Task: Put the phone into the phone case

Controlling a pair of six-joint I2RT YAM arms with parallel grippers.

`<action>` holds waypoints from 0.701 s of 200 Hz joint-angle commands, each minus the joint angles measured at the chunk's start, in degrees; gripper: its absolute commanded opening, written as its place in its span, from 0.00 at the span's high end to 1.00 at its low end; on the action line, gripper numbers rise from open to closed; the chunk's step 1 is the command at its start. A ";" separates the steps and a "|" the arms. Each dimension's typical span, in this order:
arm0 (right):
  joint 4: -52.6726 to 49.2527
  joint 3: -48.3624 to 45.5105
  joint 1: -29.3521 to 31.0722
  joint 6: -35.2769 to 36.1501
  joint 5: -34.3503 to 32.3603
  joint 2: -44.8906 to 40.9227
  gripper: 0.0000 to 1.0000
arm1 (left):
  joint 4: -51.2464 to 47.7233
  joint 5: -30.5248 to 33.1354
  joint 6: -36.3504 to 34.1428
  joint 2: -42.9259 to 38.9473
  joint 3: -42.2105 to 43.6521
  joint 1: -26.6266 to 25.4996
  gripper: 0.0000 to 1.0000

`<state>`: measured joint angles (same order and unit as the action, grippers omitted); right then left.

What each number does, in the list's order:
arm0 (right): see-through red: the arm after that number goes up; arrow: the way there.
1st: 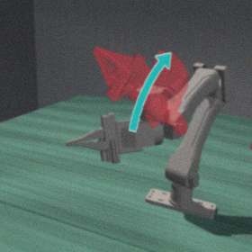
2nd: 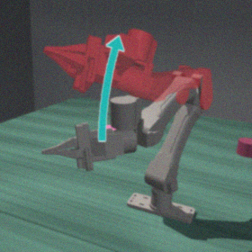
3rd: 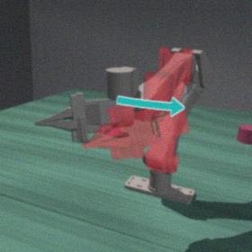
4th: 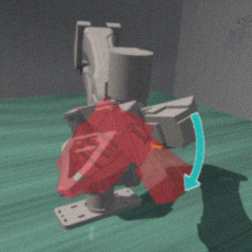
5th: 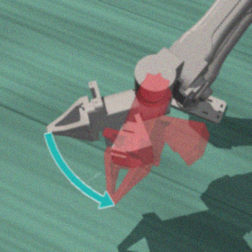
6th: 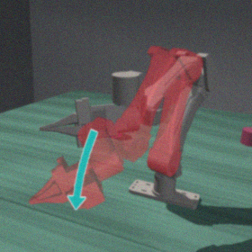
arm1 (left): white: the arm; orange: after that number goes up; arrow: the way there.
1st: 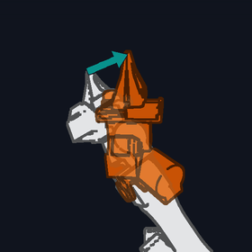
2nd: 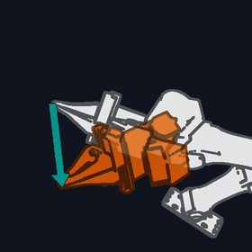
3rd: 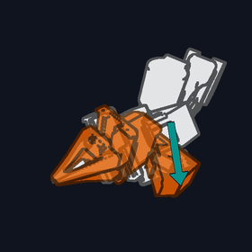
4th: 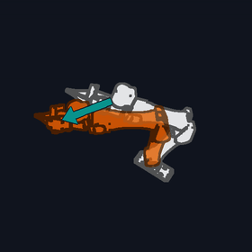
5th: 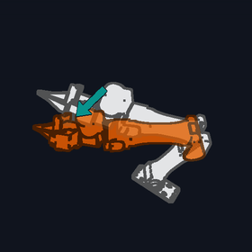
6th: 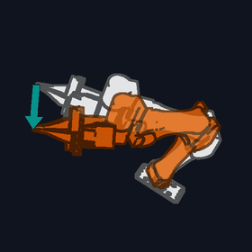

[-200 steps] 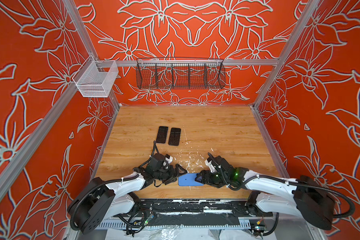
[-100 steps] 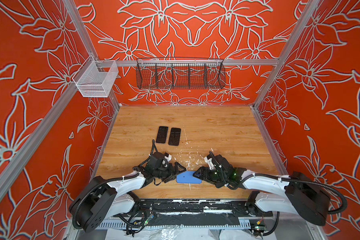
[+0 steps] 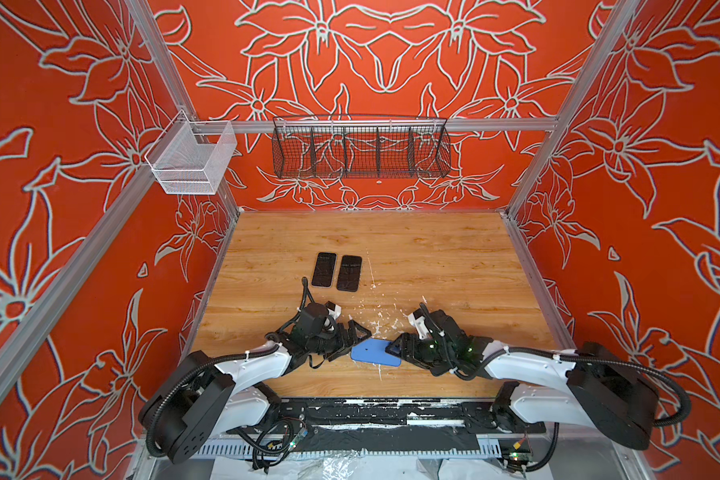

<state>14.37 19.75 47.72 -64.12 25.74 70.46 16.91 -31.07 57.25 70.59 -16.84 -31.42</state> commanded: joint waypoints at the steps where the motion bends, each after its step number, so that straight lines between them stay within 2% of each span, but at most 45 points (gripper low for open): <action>1: 15.50 3.14 1.85 0.52 7.80 -4.23 0.24 | -4.07 -4.53 0.84 3.46 2.08 -1.80 0.00; 58: 11.31 3.26 1.84 3.26 6.10 -6.76 0.24 | -4.16 -4.59 0.84 3.18 2.16 -1.80 0.00; 140: 18.13 4.68 2.30 4.51 7.57 -3.92 0.26 | -4.78 -4.20 0.84 1.83 2.43 -1.84 0.00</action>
<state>12.80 19.75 47.75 -60.42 25.78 66.08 16.86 -30.70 57.01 70.30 -16.82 -31.42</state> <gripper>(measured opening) 0.750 0.997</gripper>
